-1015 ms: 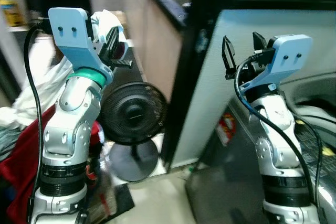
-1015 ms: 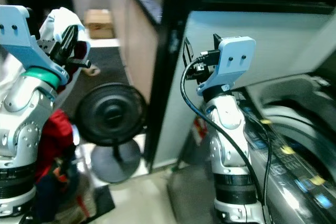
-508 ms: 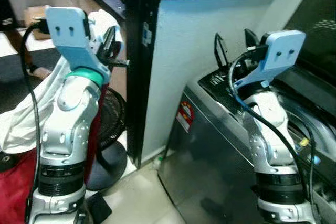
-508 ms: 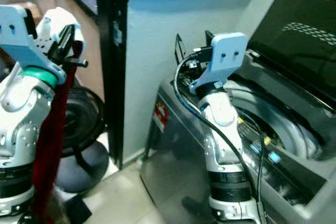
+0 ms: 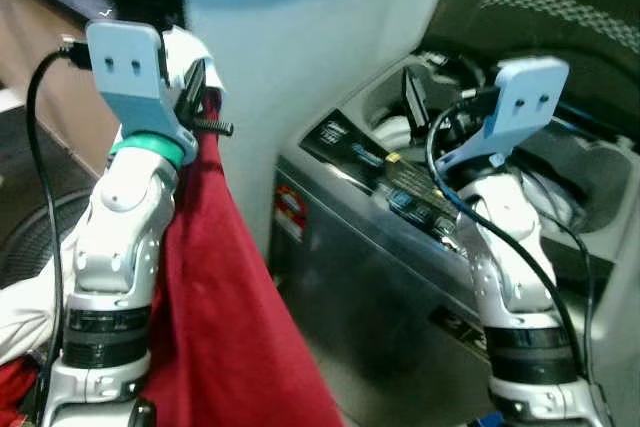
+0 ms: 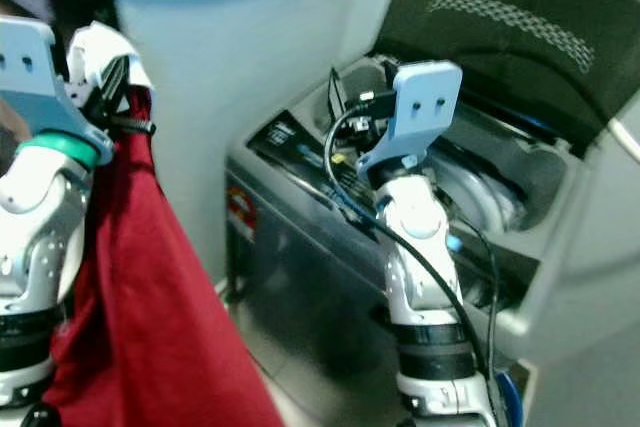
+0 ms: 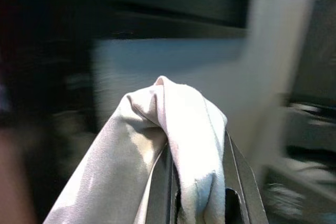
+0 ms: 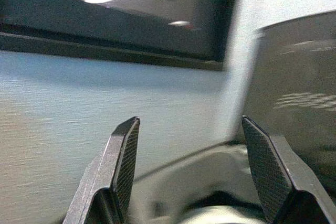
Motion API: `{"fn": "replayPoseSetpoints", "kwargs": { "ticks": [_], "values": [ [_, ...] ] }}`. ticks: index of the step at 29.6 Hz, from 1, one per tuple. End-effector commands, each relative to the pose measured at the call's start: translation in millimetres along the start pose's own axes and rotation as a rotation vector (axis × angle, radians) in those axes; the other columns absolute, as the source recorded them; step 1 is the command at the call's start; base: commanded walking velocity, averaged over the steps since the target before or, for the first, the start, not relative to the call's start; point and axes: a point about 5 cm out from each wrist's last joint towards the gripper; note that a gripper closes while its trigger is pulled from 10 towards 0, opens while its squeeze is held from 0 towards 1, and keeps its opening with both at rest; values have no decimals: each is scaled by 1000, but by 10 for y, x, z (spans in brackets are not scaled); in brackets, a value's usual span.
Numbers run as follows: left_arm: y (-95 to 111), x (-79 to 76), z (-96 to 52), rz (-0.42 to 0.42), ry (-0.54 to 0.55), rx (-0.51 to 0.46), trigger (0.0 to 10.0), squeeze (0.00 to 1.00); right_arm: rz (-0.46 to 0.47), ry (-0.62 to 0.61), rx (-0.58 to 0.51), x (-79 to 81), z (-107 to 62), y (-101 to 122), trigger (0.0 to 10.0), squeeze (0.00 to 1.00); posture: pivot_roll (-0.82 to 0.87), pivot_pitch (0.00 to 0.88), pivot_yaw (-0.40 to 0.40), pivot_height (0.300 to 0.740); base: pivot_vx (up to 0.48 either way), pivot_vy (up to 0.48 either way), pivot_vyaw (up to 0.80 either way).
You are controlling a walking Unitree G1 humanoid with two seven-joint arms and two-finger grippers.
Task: Clothes washing
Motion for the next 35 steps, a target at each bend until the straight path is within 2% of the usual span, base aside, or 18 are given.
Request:
{"fn": "replayPoseSetpoints", "kwargs": {
  "ticks": [1,5,10,14,15,25,30,34,35],
  "values": [
    [98,-27,16,14,-24,-56,10000,0,-7,-15,-6,-21,-9,11,10000,0,49,0,-33,740,0,0,-800],
    [98,-22,43,21,-28,-60,10000,0,-17,-26,-7,-56,-5,25,10000,0,13,0,-37,740,0,0,-800],
    [123,7,43,50,-10,-83,10000,0,-23,-6,2,-66,22,32,10000,0,19,10,-95,740,0,0,-800],
    [152,56,6,72,14,-99,10000,0,-20,31,8,-11,64,19,10000,0,31,20,-115,740,0,0,-800],
    [168,85,-27,77,35,-106,10000,0,-17,53,9,22,88,10,10000,0,53,31,-151,740,0,0,-800],
    [176,91,-86,70,66,-115,10000,0,-17,83,8,57,149,-5,10000,0,71,32,-155,740,0,0,-800],
    [182,104,-64,69,61,-113,10000,0,-7,81,9,94,143,-17,10000,0,81,35,-121,740,0,0,-800],
    [264,112,37,91,-4,-95,10000,0,25,20,6,147,62,-80,10000,0,137,33,-7,740,0,0,-800],
    [264,112,37,91,-4,-95,10000,0,25,20,6,147,62,-80,10000,0,137,33,-7,740,0,0,-800]
  ]
}}
Point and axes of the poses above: a point about 5 cm out from each wrist's last joint towards the gripper, its own z axis pointing out of the wrist towards the gripper, its own y axis along the axis of the wrist's last joint, x = y × z, and after that the axes turned 4 degrees about -z, right-handed
